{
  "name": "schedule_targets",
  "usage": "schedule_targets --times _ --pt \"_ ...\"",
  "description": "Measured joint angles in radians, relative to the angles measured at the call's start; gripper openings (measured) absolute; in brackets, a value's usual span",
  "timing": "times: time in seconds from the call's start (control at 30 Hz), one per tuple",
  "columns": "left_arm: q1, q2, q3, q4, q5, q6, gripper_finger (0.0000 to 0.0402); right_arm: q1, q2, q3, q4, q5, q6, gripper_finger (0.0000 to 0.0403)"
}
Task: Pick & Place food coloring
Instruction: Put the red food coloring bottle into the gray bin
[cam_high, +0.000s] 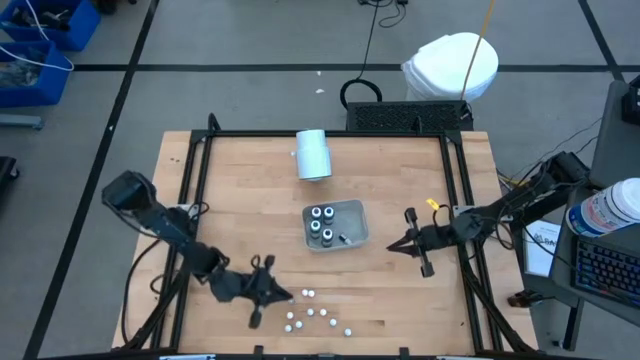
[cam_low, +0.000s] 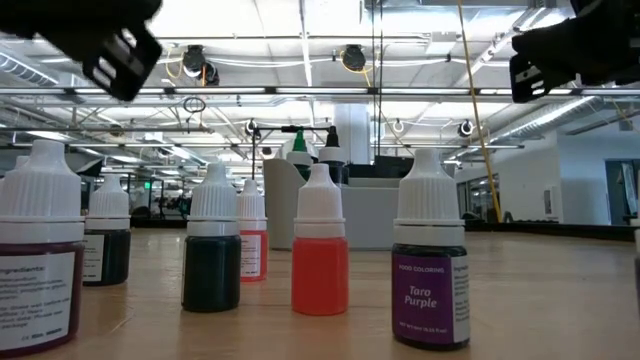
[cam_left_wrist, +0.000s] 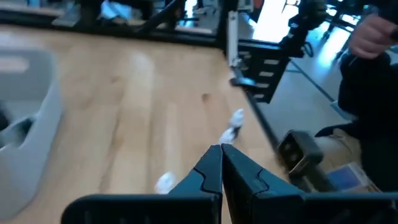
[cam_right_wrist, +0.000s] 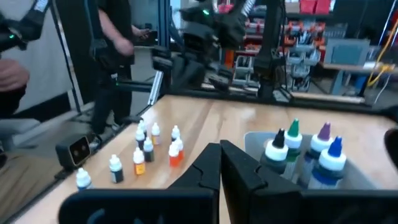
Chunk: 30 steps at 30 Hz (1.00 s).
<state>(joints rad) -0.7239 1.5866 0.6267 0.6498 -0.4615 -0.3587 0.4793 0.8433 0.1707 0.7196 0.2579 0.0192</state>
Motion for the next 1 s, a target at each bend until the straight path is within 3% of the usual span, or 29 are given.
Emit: schedule_targets --times 0.3,0.47,0.57,0.77,0.87,1.0 --pt "-0.058 0.072 0.123 -0.016 -0.013 0.145 0.0089 0.0 0.0 0.0 0.002 0.0 0.003 0.0002" --pt "-0.075 0.124 0.169 -0.119 -0.015 0.202 0.0103 0.0 0.0 0.0 0.002 0.0 -0.049 0.0002" --pt "-0.07 0.153 0.185 -0.129 -0.046 0.202 0.0099 0.0 0.0 0.0 0.002 0.001 -0.087 0.0002" --pt "-0.058 0.161 0.185 -0.219 -0.22 0.126 0.0115 0.0 0.0 0.0 0.01 0.001 -0.11 0.0002" --pt "-0.052 0.162 0.185 -0.29 -0.215 0.064 0.0147 0.0 0.0 0.0 0.009 0.001 -0.085 0.0002" --pt "-0.04 0.161 0.185 -0.378 -0.132 0.02 0.0195 0.0 0.0 0.0 0.006 0.0 -0.028 0.0002"
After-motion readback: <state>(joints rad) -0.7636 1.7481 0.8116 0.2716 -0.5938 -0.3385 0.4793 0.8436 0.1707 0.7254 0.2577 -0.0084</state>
